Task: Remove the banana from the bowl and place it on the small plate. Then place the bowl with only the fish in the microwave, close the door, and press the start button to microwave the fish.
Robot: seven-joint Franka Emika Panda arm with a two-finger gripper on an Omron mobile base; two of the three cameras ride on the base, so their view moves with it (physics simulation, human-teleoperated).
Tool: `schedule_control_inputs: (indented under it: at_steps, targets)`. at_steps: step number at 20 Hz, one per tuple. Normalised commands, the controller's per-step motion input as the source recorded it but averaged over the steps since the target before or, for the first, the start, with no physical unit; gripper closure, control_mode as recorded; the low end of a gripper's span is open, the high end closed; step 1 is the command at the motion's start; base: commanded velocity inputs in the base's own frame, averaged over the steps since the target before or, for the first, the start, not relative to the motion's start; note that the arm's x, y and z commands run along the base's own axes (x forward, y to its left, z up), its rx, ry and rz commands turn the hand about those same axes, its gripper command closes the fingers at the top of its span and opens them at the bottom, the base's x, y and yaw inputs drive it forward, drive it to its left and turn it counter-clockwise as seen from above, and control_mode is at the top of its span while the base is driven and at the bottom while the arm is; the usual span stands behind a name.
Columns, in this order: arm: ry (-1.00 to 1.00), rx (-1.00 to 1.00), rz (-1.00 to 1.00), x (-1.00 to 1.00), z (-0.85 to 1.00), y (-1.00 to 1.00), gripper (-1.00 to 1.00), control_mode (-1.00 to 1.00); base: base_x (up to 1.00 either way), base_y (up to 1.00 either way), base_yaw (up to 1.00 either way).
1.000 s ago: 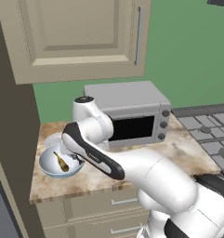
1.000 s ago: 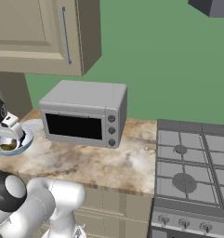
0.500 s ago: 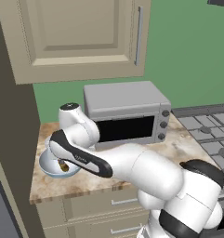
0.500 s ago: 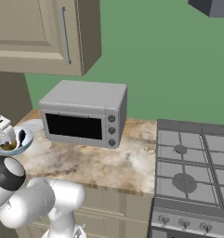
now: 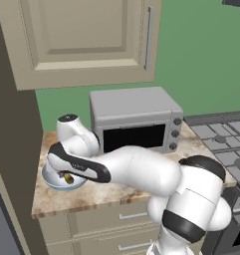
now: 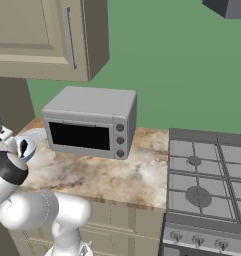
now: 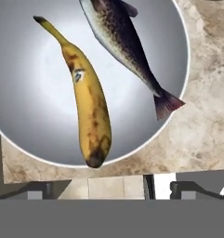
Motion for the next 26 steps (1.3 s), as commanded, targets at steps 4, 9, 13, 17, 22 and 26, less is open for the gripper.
schedule_control_inputs:
  at_steps: [4,9,13,17,22,26]
  targets:
    - [0.0,0.0,0.0,0.31,-0.31,0.0,-1.0,-1.0,0.0,0.0,0.0]
    - [-0.01,0.0,0.0,0.31,-0.31,0.06,-1.0,-1.0,0.0,0.0,0.0]
    - [0.0,0.0,0.02,0.16,-0.29,0.23,-1.0,-1.0,0.0,0.0,0.0]
    - [0.0,0.0,0.01,0.01,-0.23,0.17,-1.0,-1.0,0.0,0.0,0.0]
    - [-0.01,0.0,0.0,-0.02,-0.2,0.02,1.0,-1.0,0.0,0.0,0.0]
    - [-0.07,0.0,0.0,-0.02,0.0,0.0,1.0,-1.0,0.0,0.0,0.0]
